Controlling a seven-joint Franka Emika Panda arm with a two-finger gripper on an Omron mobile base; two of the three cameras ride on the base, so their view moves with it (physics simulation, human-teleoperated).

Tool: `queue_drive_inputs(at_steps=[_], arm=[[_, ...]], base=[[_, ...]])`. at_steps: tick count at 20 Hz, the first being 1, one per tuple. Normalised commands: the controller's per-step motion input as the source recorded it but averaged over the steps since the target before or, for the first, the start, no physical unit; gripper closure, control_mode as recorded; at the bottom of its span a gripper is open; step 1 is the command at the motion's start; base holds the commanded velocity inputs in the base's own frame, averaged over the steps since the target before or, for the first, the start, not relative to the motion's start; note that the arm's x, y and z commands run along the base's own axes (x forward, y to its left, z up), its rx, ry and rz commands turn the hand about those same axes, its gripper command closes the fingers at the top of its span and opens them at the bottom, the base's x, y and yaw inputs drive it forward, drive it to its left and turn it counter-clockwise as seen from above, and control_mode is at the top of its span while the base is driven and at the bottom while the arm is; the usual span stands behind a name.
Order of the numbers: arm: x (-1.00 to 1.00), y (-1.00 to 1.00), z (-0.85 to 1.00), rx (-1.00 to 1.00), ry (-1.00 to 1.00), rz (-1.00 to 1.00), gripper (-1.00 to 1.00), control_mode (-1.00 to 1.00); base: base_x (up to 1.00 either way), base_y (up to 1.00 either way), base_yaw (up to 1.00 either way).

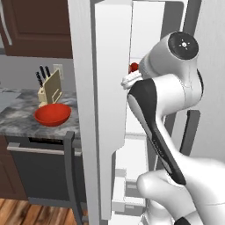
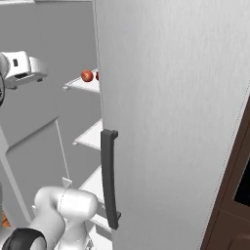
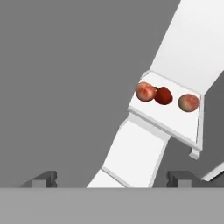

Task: Take the peach, bell pepper, and peach from the freezer and place them in the bowl on the counter.

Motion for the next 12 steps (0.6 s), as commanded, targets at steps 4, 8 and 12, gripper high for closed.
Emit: queue_drive_inputs(at_steps=[4,8,12], arm=[[-0.01,-0.58,0.09,-0.03,-0.01,0.19,-1.0,-1.0],[0.0,-0.22,0.03,-0.11,-0.03,0.27,-1.0,-1.0],[0.0,-0.12,0.0,-0.19,-0.04,0.27,-1.0,-1.0]], base=[[0.0,0.0,0.0],[0.0,0.0,0.0],[0.0,0.0,0.0]])
